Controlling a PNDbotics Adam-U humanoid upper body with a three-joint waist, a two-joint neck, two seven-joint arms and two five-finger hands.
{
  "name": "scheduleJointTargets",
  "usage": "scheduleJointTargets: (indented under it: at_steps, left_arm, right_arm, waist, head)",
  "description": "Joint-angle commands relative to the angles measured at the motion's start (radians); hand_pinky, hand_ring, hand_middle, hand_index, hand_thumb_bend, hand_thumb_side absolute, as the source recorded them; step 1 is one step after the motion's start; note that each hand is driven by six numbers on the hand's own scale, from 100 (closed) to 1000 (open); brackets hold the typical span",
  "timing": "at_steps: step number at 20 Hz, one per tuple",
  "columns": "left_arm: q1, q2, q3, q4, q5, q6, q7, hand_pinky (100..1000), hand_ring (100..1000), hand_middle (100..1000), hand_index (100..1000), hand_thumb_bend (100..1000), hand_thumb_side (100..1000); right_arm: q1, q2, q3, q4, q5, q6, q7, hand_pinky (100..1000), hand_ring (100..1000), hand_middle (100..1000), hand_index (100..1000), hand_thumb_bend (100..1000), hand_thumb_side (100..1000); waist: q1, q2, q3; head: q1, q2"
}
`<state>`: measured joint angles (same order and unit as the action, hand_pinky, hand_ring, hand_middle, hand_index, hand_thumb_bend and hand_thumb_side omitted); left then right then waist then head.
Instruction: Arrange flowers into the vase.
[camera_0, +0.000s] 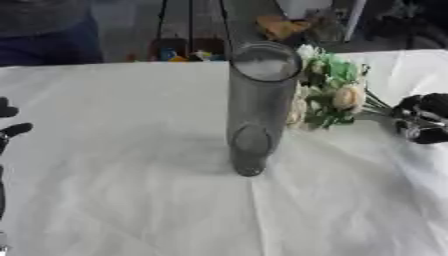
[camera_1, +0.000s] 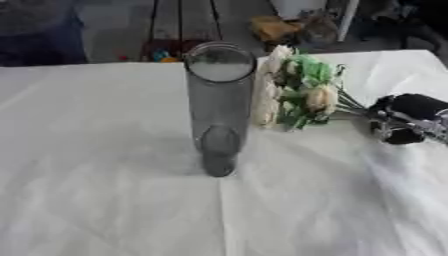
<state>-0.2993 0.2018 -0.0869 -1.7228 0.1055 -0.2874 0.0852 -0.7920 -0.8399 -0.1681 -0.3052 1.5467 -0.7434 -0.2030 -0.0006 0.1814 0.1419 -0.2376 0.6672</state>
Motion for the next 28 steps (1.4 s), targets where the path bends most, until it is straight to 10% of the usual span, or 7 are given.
scheduleJointTargets:
  at_steps: [1, 3, 4, 5, 12, 28]
  left_arm:
    - [-0.007, 0.014, 0.007, -0.011, 0.004, -0.002, -0.004, 713, 928, 641, 791, 984, 774]
    - [-0.007, 0.014, 0.007, -0.011, 0.004, -0.002, -0.004, 713, 928, 641, 791, 984, 774]
    - [-0.006, 0.013, 0.008, -0.011, 0.004, -0.002, -0.004, 713, 928, 642, 791, 984, 774]
    - [-0.006, 0.013, 0.008, -0.011, 0.004, -0.002, -0.003, 713, 928, 642, 791, 984, 775]
    - [-0.006, 0.012, 0.009, -0.01, 0.005, -0.002, -0.003, 713, 929, 642, 791, 985, 775]
    - [-0.007, 0.011, 0.011, -0.01, 0.005, -0.002, -0.002, 712, 929, 643, 791, 984, 776]
  right_arm:
    - [0.002, -0.019, -0.005, -0.007, 0.018, 0.026, 0.008, 345, 521, 692, 835, 455, 543]
    - [0.003, -0.018, -0.006, -0.009, 0.02, 0.03, 0.006, 345, 521, 692, 835, 455, 543]
    - [0.0, -0.019, -0.01, -0.012, 0.017, 0.034, 0.002, 113, 399, 559, 752, 457, 438]
    - [0.001, -0.019, -0.019, -0.019, 0.01, 0.044, -0.007, 100, 377, 537, 734, 457, 435]
    - [0.007, -0.009, -0.024, -0.033, -0.021, 0.108, -0.094, 100, 218, 290, 477, 442, 379]
    - [0.028, 0.003, -0.011, 0.004, -0.111, 0.181, -0.279, 100, 100, 100, 283, 224, 206]
  waist:
    - [0.002, -0.013, -0.004]
    - [0.002, -0.013, -0.004]
    - [0.003, -0.014, -0.005]
    - [0.003, -0.014, -0.005]
    - [0.003, -0.014, -0.004]
    - [0.004, -0.013, -0.001]
  head:
    - [0.0, 0.004]
    - [0.0, 0.004]
    - [0.001, 0.004]
    - [0.001, 0.004]
    - [0.0, 0.002]
    - [0.001, 0.0]
